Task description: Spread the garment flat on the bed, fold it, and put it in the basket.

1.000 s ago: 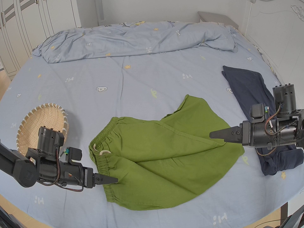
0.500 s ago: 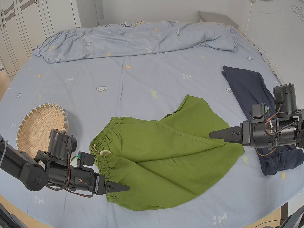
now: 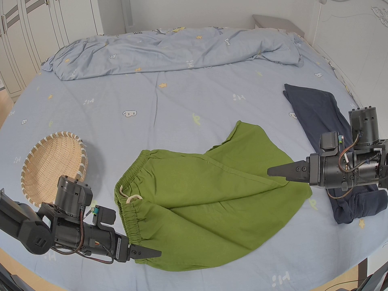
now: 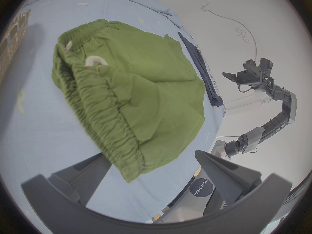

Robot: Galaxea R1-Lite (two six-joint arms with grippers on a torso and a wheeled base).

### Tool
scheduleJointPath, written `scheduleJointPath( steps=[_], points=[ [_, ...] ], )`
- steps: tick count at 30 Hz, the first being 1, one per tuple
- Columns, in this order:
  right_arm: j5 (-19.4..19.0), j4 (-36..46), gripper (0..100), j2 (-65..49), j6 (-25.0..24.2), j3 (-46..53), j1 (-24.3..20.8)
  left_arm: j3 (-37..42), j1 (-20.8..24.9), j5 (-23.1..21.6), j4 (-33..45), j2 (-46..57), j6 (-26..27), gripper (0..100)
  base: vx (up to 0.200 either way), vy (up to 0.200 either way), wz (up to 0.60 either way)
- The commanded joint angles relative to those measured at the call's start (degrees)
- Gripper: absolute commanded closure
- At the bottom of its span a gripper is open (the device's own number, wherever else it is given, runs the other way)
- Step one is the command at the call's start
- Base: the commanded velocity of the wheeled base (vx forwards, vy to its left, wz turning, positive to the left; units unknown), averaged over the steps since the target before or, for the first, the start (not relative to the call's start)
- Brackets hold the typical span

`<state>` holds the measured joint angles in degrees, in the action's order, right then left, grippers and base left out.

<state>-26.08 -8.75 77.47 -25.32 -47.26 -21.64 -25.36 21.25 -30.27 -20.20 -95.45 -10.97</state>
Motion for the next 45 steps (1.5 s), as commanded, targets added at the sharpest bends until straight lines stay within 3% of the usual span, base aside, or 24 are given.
scheduleJointPath(
  steps=[1, 5, 6, 17, 20, 22, 23, 25, 27, 30, 36, 42, 45],
  points=[
    [-0.03, -0.04, 0, 0.05, 0.01, 0.07, 0.02, 0.48, -0.86, 0.03, -0.02, 1.23, -0.01, 0, 0.000, 0.000, 0.00],
    [-0.03, -0.04, 0, 0.05, 0.01, 0.07, -0.07, 0.66, -1.12, 0.03, -0.02, 1.15, -0.01, 0, 0.000, 0.000, 0.00],
    [-0.03, -0.04, 0, 0.05, 0.01, 0.07, -0.07, 0.66, -1.03, 0.03, -0.02, 1.15, -0.10, 100, 0.000, 0.000, 0.00],
    [-0.03, 0.05, 0, 0.05, 0.10, 0.07, 0.02, 0.75, -1.12, 0.12, -0.02, 1.15, -0.01, 100, 0.000, 0.000, 0.00],
    [-0.03, 2.16, 0, -0.04, 0.01, -0.73, 0.90, 2.07, -5.87, 1.00, 0.51, 6.07, -0.37, 100, 0.000, 0.000, 0.00],
    [-0.03, 3.13, 0, 0.05, 0.10, -1.16, 1.51, 2.24, -6.48, 1.18, 0.86, 6.95, -0.98, 100, 0.000, 0.000, 0.00],
    [-0.03, 7.43, 0, 0.40, 0.10, -3.89, 4.85, 2.33, -7.63, 2.14, 3.50, 9.14, -4.06, 100, 0.000, 0.000, 0.00],
    [-0.03, 11.30, 0, 1.28, 0.27, -6.00, 6.87, 2.15, -8.06, 3.02, 6.31, 10.46, -6.17, 100, 0.000, 0.000, 0.00],
    [-0.03, 16.84, 0, 3.21, 2.29, -7.93, 9.77, 2.07, -11.49, 3.64, 11.85, 12.57, -7.40, 100, 0.000, 0.000, 0.00],
    [-0.29, 17.10, 0, 3.48, 5.72, -6.61, 12.85, 2.07, -13.69, 3.64, 14.49, 12.84, -7.13, 100, 0.000, 0.000, 0.00],
    [-0.29, 17.19, 0, 6.90, 10.38, -5.12, 16.54, 2.24, -13.78, 3.73, 14.66, 11.43, -7.05, 100, 0.000, 0.000, 0.00],
    [-0.29, 16.66, 0, 12.44, 11.61, -5.74, 17.95, 2.24, -15.27, 3.90, 14.49, 9.85, -6.96, 100, 0.000, 0.000, 0.00],
    [-1.35, 16.05, 0, 16.31, 15.12, -6.09, 19.79, 2.15, -18.61, 3.90, 14.57, 8.44, -2.56, 100, 0.000, 0.000, 0.00]
  ],
)
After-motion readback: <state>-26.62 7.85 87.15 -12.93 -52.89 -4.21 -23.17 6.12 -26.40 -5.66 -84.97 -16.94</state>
